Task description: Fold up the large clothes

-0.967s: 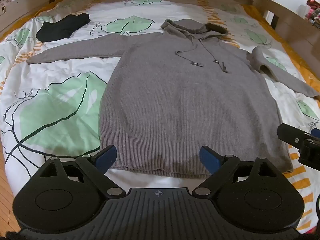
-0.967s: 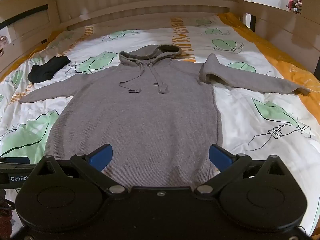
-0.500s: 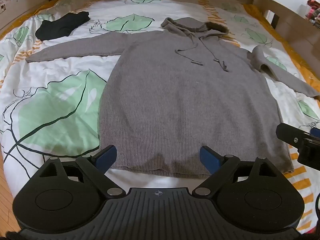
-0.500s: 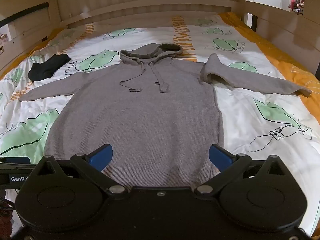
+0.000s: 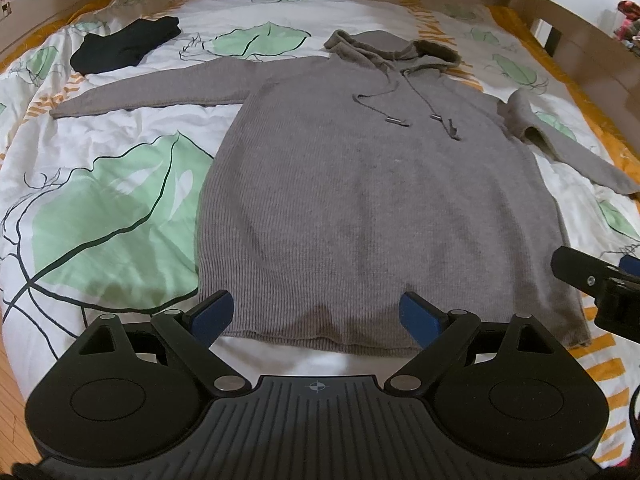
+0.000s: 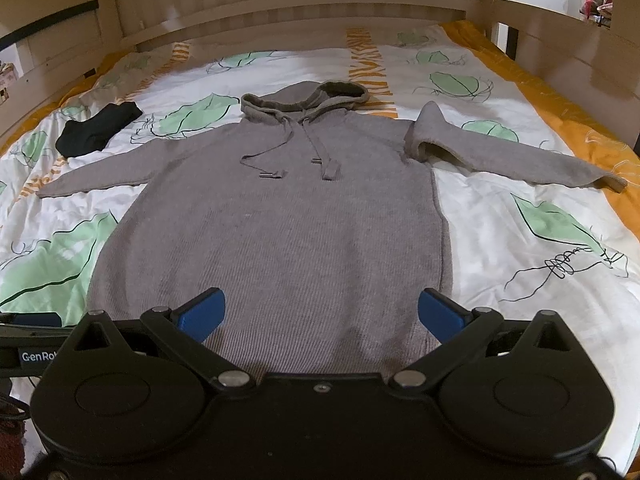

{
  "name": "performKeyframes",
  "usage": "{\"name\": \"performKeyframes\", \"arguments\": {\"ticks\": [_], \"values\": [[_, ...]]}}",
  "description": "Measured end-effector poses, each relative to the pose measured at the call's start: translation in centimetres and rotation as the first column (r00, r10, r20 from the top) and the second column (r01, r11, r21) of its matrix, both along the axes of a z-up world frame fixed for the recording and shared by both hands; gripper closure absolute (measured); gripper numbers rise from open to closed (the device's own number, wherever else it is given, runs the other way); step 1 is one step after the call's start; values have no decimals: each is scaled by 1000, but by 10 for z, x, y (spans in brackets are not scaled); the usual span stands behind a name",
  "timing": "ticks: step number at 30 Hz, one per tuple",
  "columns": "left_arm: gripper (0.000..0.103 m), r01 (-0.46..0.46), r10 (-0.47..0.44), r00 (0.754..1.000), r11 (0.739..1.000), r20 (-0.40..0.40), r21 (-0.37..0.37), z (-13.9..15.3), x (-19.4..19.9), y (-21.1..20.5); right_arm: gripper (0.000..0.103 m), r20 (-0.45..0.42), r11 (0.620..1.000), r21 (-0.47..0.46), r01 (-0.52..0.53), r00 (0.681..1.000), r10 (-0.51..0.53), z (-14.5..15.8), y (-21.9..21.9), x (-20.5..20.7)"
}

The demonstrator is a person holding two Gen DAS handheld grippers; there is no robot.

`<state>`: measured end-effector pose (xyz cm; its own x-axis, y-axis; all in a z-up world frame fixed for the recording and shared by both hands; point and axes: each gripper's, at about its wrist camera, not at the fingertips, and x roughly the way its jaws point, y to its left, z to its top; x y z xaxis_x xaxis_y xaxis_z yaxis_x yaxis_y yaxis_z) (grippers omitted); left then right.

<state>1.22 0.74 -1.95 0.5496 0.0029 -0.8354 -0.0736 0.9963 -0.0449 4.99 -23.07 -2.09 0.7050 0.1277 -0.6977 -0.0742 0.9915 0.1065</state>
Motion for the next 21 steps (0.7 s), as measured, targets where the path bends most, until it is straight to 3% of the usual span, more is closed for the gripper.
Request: {"name": "performKeyframes", "arguments": {"ticks": [15,21], "values": [[13,-35,52,990,991,129,-130,4,39,37,1,138,999,32,-42,990,37,6,5,29],[12,38,12,979,969,202,-243,1,76,71,1,160,994,95,-54,986,39,5,8,67]]}}
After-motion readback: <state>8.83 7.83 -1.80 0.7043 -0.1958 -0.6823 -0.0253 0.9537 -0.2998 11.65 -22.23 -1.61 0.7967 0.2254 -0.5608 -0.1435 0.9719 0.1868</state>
